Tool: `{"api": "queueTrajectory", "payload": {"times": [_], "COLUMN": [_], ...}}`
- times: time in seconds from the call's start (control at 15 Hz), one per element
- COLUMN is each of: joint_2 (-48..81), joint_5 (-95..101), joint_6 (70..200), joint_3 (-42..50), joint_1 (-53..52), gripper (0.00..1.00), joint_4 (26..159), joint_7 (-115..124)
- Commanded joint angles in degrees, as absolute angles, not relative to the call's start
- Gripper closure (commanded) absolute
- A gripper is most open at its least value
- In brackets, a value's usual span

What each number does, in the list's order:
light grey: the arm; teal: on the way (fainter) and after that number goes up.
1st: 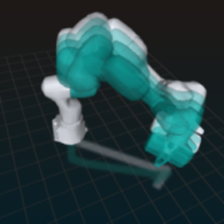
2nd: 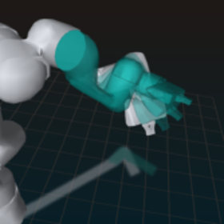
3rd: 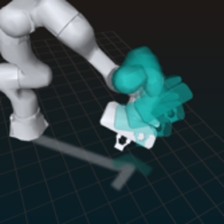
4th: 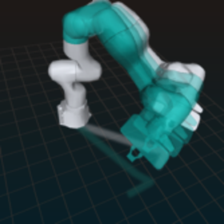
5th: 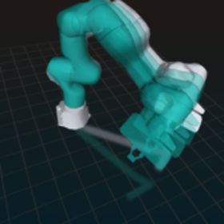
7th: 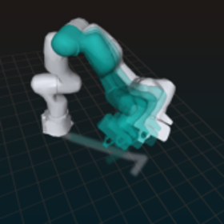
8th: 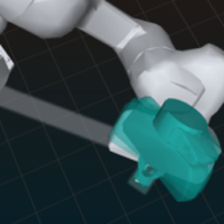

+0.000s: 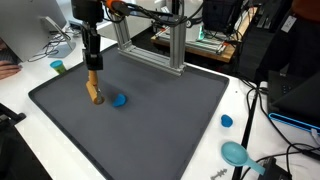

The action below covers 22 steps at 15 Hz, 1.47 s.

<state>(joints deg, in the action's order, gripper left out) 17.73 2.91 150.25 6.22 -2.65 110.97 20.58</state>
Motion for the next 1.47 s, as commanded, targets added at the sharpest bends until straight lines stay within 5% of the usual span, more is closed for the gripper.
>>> {"api": "queueTrajectory", "payload": {"times": [0.0,0.33,0.4,0.47,0.53,1.4], "joint_2": [13.9,15.5,16.0,16.2,16.4,21.2], "joint_5": [4.6,1.0,2.9,2.7,2.6,3.7], "joint_6": [143.6,142.7,143.4,143.4,143.4,143.4], "joint_3": [5.0,1.7,2.7,2.3,2.1,3.6], "joint_1": [-2.6,-2.0,-2.4,-2.5,-2.5,-3.1], "gripper": [0.78,0.78,0.53,0.53,0.78,0.78], "joint_4": [113.2,113.4,113.1,113.3,113.3,112.0], "joint_7": [15.0,9.3,11.6,11.3,11.2,13.9]}}
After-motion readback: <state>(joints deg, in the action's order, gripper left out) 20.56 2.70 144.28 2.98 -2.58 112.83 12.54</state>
